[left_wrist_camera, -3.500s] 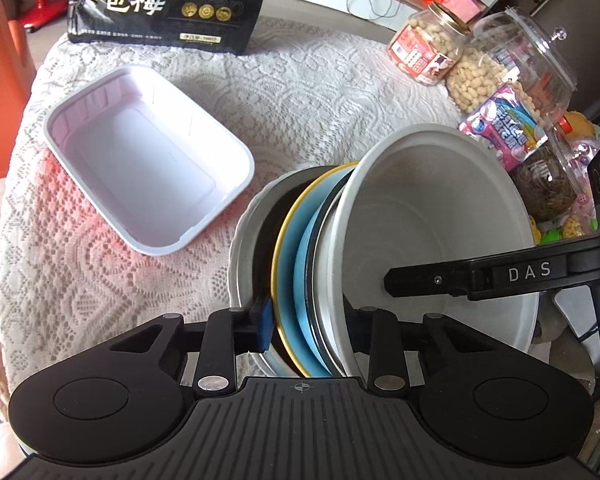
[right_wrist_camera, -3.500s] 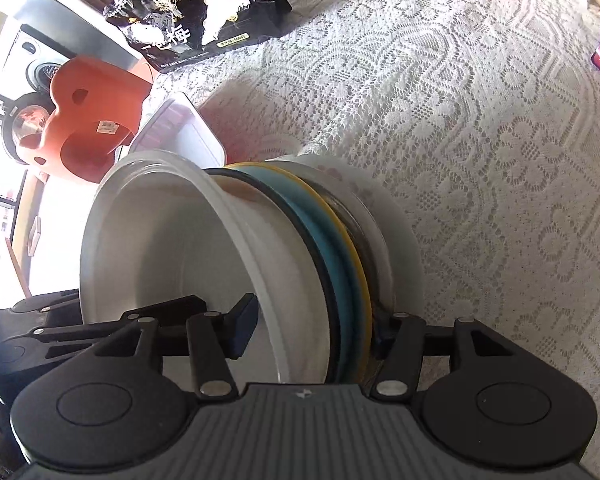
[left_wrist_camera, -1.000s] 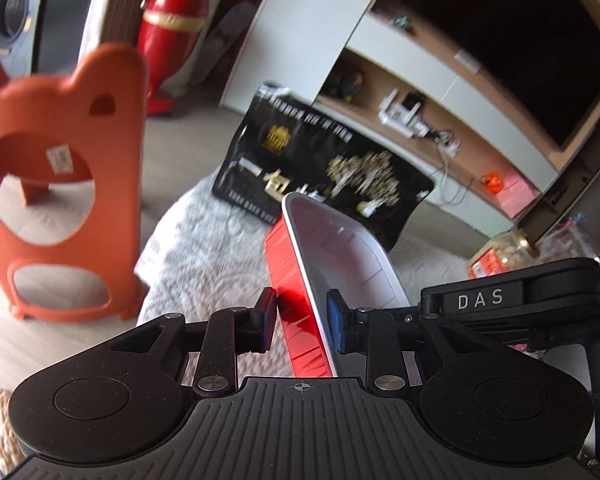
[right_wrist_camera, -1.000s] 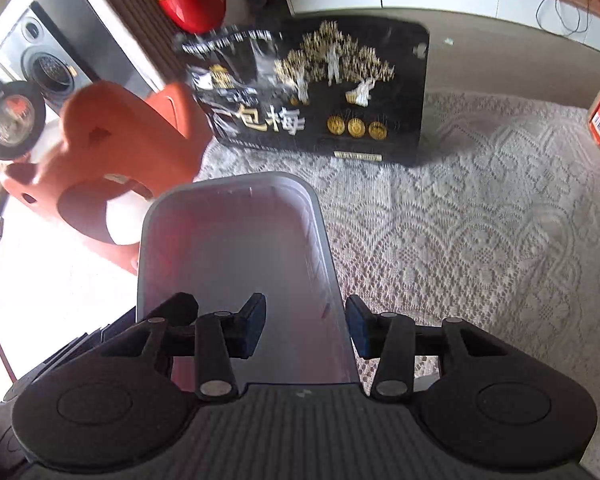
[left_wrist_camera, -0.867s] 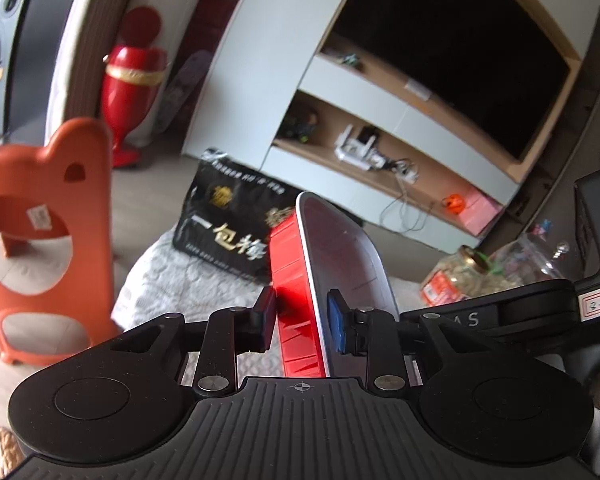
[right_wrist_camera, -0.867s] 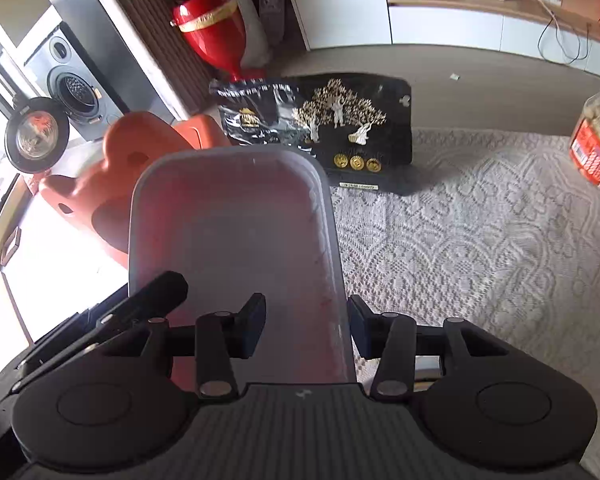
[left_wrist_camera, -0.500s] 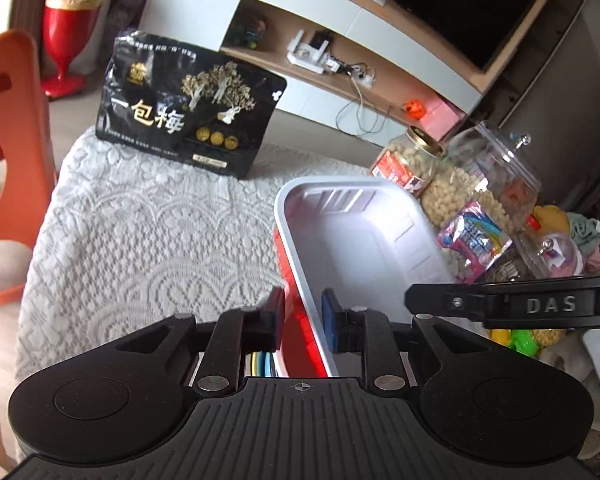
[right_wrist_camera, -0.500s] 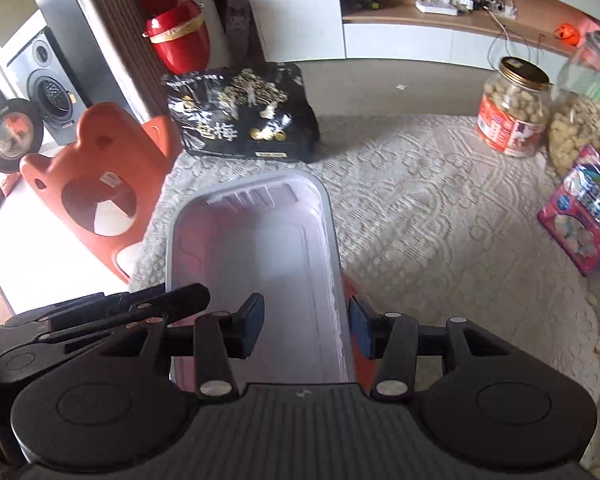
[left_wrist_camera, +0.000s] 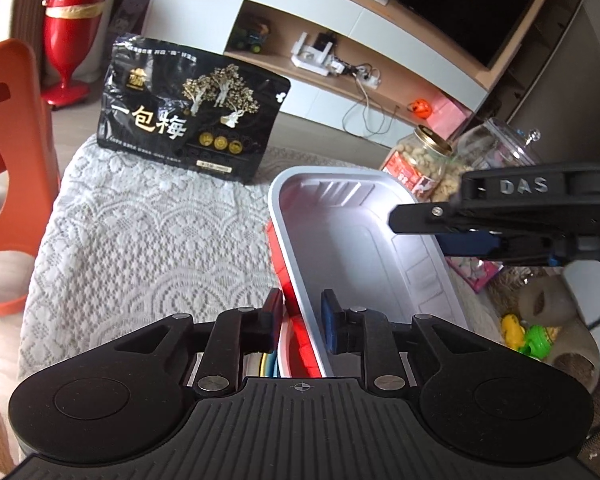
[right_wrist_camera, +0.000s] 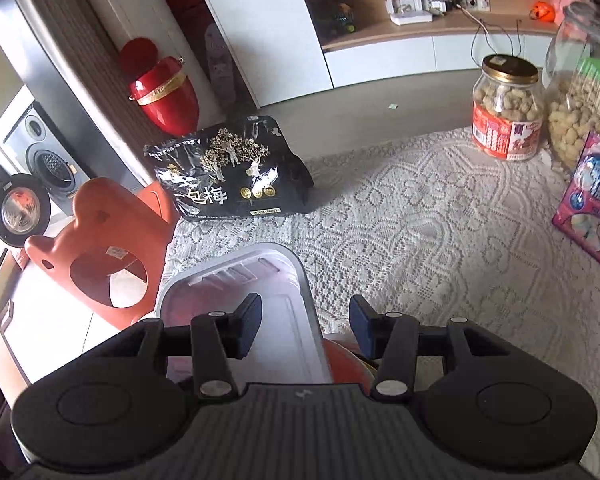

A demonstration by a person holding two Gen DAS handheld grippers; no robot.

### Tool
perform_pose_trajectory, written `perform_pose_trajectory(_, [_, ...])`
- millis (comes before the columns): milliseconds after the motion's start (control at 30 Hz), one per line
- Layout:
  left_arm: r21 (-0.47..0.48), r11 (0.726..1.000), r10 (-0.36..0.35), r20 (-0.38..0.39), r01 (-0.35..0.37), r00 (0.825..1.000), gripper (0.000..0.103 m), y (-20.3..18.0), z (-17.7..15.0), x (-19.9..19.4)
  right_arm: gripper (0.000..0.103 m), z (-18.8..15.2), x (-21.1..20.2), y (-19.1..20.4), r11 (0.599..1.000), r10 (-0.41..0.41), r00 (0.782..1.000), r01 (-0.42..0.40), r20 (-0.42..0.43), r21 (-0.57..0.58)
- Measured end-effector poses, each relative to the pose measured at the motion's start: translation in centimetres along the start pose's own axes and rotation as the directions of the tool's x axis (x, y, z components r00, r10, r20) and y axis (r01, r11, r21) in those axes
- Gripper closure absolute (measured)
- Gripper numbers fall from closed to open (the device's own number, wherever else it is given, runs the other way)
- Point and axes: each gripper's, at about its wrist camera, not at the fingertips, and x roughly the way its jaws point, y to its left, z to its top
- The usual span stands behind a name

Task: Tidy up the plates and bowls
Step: 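Grasp the white rectangular tray edge with the right gripper and lift, then lower the tray into the white bowl on the stack with the right gripper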

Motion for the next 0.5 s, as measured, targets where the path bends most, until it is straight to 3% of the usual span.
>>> perform_pose_trajectory(167, [-0.016, 0.999, -0.038, -0.002, 0.038, 0.999, 0.078, 0.0, 0.4, -1.0, 0.051, -0.3, 1.0, 0.2, 0.995, 0.048, 0.996, -0.041, -0.08, 0.086])
perform_pose_trajectory(400, [0.086, 0.992, -0.1, 0.125, 0.09, 0.987, 0.078, -2.2, 1.3, -4.6, 0.05, -0.6, -5.7, 2.3, 0.995, 0.078, 0.992, -0.071, 0.096, -0.073])
perform_pose_trajectory(500, [0.103, 0.991, -0.086, 0.068, 0.079, 0.994, 0.078, -2.5, 0.9, -3.5, 0.049, -1.2, -6.5, 1.5, 0.993, 0.093, 0.99, -0.084, 0.103, -0.083])
